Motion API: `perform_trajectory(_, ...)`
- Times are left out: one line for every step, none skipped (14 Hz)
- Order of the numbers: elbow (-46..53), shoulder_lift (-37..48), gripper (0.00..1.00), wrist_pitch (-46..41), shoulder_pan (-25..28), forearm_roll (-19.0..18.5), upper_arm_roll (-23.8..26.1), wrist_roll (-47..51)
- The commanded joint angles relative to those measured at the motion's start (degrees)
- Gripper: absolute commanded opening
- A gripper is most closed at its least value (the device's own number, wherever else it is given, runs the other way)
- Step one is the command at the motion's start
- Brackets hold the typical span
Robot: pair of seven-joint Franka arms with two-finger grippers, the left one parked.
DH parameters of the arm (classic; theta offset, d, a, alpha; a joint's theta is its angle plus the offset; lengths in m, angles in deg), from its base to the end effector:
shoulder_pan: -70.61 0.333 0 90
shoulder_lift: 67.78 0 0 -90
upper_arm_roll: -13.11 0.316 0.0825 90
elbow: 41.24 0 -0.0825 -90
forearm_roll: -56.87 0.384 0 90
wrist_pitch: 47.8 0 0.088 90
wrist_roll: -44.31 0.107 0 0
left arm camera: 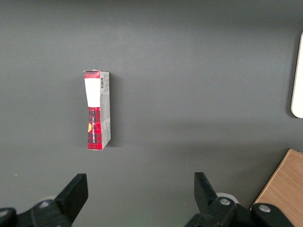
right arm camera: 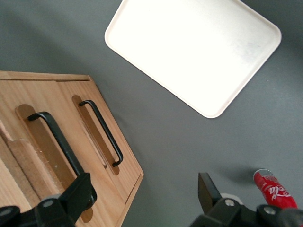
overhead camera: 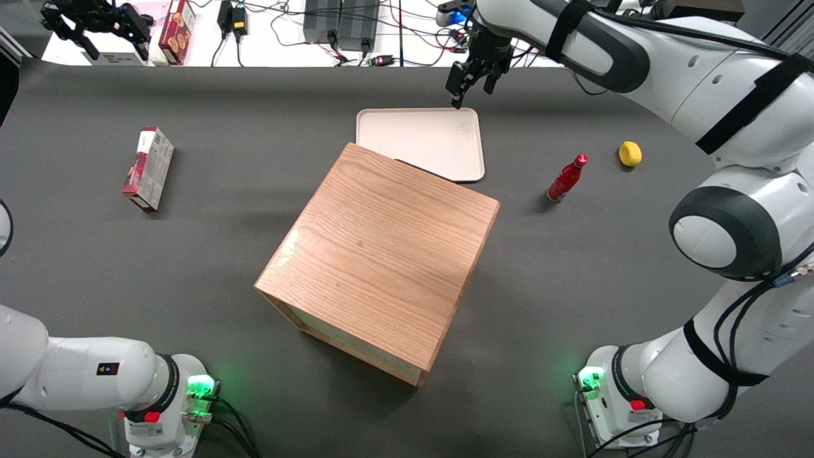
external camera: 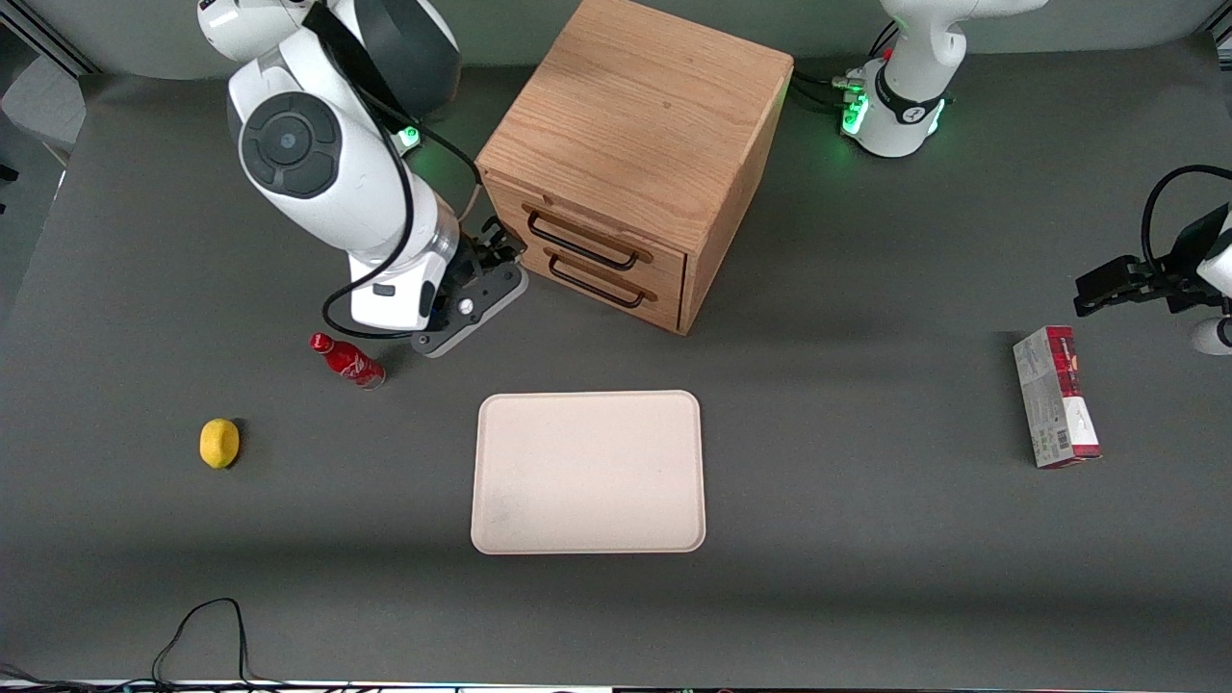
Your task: Open upper drawer
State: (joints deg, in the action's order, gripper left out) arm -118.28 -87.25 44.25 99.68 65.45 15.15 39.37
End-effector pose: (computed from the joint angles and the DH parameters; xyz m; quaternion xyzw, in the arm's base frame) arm 0.5534 0.3478 0.5298 -0.9491 -0.3021 0.0559 0.0697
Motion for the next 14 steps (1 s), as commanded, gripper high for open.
perform_trajectory(2.25, -1.97, 1.00, 0.49, 0.11, 0.65, 1.20, -1.56)
perform_trajectory(2.16, -2.23, 1.00, 0.67, 0.28, 0.22, 2.25, -1.65)
perform_trajectory(2.16, -2.58, 1.00, 0.67, 1.15, -1.09, 2.87, -2.00)
perform_trajectory(2.16, -3.11, 1.00, 0.76, 1.94, -2.50, 3.05, -3.74)
perform_trajectory(2.16, -3.63, 1.00, 0.85, 3.34, -3.90, 3.14, -6.98)
perform_trajectory(2.07, -3.90, 1.00, 1.46, 4.58, -5.14, 3.14, -9.97)
perform_trajectory(2.07, -4.34, 1.00, 1.99, 5.20, -5.67, 3.14, -12.26)
perform_trajectory(1.99, -4.69, 1.00, 2.17, 5.64, -5.68, 3.14, -14.28)
perform_trajectory(1.90, -4.96, 1.00, 2.34, 5.82, -5.76, 3.14, -14.83)
perform_trajectory(1.81, -5.13, 1.00, 2.34, 5.82, -5.68, 3.14, -14.92)
perform_trajectory(1.81, -5.83, 1.00, 2.34, 5.91, -5.42, 3.23, -14.92)
perform_trajectory(1.63, -6.18, 1.00, 2.34, 6.43, -5.24, 3.32, -15.01)
perform_trajectory(1.55, -6.45, 1.00, 2.34, 7.22, -5.32, 3.32, -15.01)
perform_trajectory(1.46, -6.97, 1.00, 2.34, 7.40, -5.32, 3.32, -15.01)
